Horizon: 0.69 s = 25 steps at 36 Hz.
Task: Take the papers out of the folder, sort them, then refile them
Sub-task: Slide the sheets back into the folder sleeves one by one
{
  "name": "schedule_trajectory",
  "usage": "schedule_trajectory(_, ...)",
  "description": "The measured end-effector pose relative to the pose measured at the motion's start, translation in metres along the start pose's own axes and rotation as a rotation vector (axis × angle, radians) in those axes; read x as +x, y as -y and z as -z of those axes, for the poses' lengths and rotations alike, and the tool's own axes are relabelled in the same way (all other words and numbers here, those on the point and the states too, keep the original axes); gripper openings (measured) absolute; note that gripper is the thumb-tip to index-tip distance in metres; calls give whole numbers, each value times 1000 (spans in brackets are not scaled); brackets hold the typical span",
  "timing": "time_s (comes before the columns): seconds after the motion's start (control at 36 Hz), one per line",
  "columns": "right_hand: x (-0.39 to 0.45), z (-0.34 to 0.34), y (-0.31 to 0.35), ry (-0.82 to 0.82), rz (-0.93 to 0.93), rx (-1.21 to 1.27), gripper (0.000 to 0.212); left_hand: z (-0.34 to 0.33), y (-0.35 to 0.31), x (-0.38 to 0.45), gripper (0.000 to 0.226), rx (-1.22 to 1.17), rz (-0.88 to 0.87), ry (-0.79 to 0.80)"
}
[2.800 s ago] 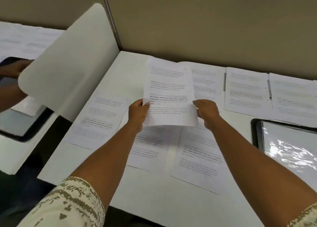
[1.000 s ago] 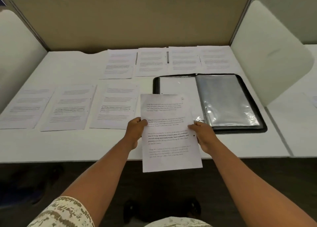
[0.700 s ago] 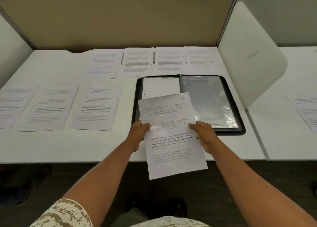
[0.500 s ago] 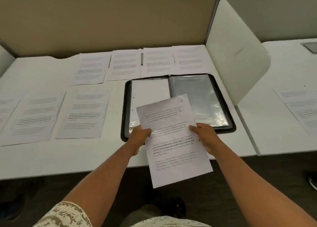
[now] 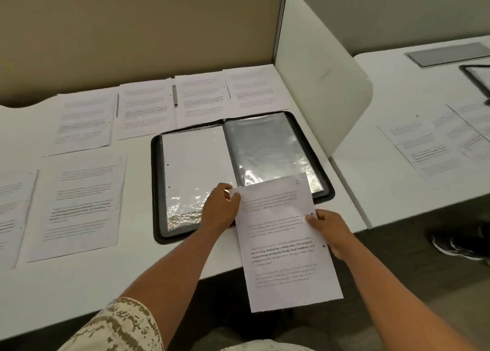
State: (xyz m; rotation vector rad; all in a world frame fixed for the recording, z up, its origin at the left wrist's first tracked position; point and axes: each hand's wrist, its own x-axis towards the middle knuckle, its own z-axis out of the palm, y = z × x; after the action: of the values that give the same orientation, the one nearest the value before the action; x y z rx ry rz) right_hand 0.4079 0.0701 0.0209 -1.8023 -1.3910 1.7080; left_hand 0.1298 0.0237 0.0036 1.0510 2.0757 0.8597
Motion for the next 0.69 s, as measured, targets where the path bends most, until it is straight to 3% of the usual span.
schedule_trajectory(0.17,3,20,-13,83,-58,-59,21,-31,-18,23,21,174,-231,-85)
schedule_trajectory(0.33,9,50,-24,185,-90,-158,25,-71,-35,30,22,283,-303,46)
schedule_trajectory(0.42,10,63,-26,222,-100,-191,24,-88,-40,30,37,415,-315,152)
schedule_trajectory(0.53,12,78,-29,251,-103,-232,24,-102,-41,25,47,519,-413,149)
schedule_trajectory(0.69,15,90,-32,262,-101,-248,26,-109,-45,22,21,503,-462,115)
